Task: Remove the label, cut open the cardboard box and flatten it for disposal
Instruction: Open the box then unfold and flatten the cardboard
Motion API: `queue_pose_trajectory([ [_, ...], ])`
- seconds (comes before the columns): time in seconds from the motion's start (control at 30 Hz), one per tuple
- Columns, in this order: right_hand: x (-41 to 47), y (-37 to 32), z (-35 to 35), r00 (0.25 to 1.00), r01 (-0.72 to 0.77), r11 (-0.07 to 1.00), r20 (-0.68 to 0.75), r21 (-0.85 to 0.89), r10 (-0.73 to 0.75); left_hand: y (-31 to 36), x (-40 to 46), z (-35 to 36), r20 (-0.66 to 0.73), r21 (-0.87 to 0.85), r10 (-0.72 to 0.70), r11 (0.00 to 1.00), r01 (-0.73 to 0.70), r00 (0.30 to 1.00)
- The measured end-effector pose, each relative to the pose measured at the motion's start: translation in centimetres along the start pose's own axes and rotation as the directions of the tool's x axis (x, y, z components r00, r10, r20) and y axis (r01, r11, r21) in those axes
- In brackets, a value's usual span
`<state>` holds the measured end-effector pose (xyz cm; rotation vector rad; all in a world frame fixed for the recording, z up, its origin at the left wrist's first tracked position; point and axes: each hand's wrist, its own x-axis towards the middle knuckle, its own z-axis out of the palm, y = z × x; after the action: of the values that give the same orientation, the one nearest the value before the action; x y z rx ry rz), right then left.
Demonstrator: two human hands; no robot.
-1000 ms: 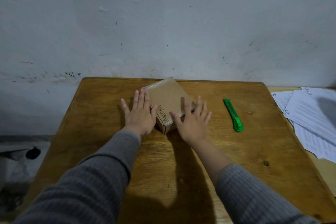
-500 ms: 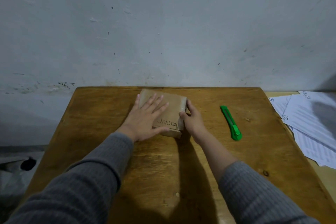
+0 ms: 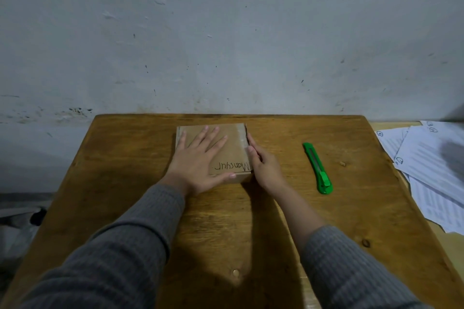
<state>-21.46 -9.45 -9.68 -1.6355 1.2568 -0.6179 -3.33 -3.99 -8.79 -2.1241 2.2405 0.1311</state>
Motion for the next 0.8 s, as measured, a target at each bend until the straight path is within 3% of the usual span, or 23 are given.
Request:
queue_pose_trajectory([
  [0.17,-0.2,1.2,-1.2,0.973,-0.155,0.987,-0.168,0.033,0.159,-0.3,-0.7,0.0,-0.002,-0.011,-0.002,1.000,0.002,1.000],
  [0.27,-0.1,1.3,-1.1,0.980,-0.122,0.941,-0.189,-0.317,0.064,-0.2,-0.8,0.0,0.006,-0.014,0.002,1.000,-0.002,1.000],
  [0.37,-0.1,1.3,-1.6,0.981,-0.047,0.736,-0.169,-0.675,-0.093,-0.1,-0.8,0.0,0.000,-0.023,-0.002,1.000,0.002,1.000],
  [0.47,-0.5,2.0,-2.3,0.990,0.046,0.598,-0.043,-0.801,-0.134,-0.1,-0.9,0.0,0.000,-0.016,-0.009,1.000,0.009,1.000],
  [0.6,-0.9,2.7,-1.9,0.990,0.057,0.612,-0.037,-0.789,-0.139,-0.1,-0.8,0.0,0.005,-0.017,-0.018,1.000,0.018,1.000],
  [0.7,-1.0,1.6,-1.5,0.978,0.006,0.702,-0.143,-0.712,-0.153,-0.1,-0.6,-0.2,0.031,-0.030,-0.021,0.999,0.022,0.999],
  [0.8,-1.2,-0.2,-1.0,0.957,0.086,0.813,-0.179,-0.576,-0.228,-0.3,-0.3,-0.7,0.068,-0.105,-0.016,0.994,0.023,0.998],
])
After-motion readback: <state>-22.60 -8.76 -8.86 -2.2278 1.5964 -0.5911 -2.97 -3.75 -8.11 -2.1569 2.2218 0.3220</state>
